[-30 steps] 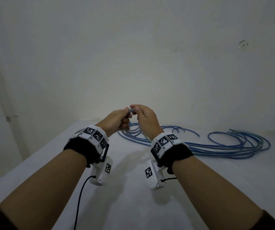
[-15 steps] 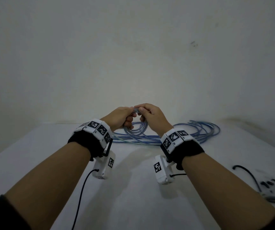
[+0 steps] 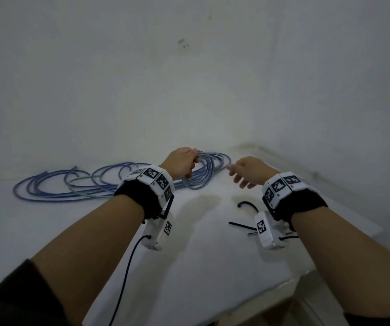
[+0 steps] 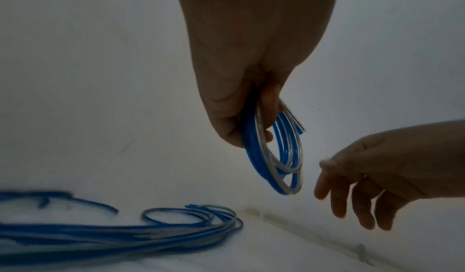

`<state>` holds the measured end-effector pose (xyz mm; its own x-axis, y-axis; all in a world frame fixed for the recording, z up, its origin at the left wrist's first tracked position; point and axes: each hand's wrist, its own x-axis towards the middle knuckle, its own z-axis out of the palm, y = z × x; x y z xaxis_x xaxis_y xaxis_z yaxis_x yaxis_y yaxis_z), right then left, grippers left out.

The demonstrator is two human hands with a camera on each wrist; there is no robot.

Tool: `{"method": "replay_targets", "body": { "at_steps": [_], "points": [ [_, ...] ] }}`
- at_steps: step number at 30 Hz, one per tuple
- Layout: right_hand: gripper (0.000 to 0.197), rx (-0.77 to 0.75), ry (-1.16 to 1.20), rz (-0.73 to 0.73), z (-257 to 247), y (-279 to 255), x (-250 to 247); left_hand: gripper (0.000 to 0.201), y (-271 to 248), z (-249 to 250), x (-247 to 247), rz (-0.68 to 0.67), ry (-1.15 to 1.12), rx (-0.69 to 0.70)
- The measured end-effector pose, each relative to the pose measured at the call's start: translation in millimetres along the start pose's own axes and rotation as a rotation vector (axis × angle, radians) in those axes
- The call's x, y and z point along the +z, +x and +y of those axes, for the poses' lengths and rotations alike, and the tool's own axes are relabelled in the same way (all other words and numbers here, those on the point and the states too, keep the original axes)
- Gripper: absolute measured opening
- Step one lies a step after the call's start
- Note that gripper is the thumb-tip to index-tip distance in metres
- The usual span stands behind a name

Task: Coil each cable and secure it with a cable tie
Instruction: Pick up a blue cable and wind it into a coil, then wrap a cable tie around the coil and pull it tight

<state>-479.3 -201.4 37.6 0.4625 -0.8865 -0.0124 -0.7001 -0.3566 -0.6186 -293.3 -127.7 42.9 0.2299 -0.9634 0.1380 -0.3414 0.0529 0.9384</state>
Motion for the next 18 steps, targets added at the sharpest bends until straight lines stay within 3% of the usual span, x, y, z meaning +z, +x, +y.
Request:
{"method": "replay_targets", "body": {
  "at_steps": [5,10,18],
  "points": [
    [0.019,0.129,-0.301,-0.039,53.8,-5.0,-10.3,0.039,13.0,-4.9,36.5,-0.054,0.018,-0.006],
    [0.032,0.188,-0.452,-0.090,77.3,0.5,0.3,0.039,20.0,-13.1,55.3,-0.100,0.023,-0.028],
    [0.035,0.171,-0.561,-0.126,89.7,14.6,16.9,0.037,27.8,-22.3,55.3,-0.080,0.006,-0.079]
  ]
}}
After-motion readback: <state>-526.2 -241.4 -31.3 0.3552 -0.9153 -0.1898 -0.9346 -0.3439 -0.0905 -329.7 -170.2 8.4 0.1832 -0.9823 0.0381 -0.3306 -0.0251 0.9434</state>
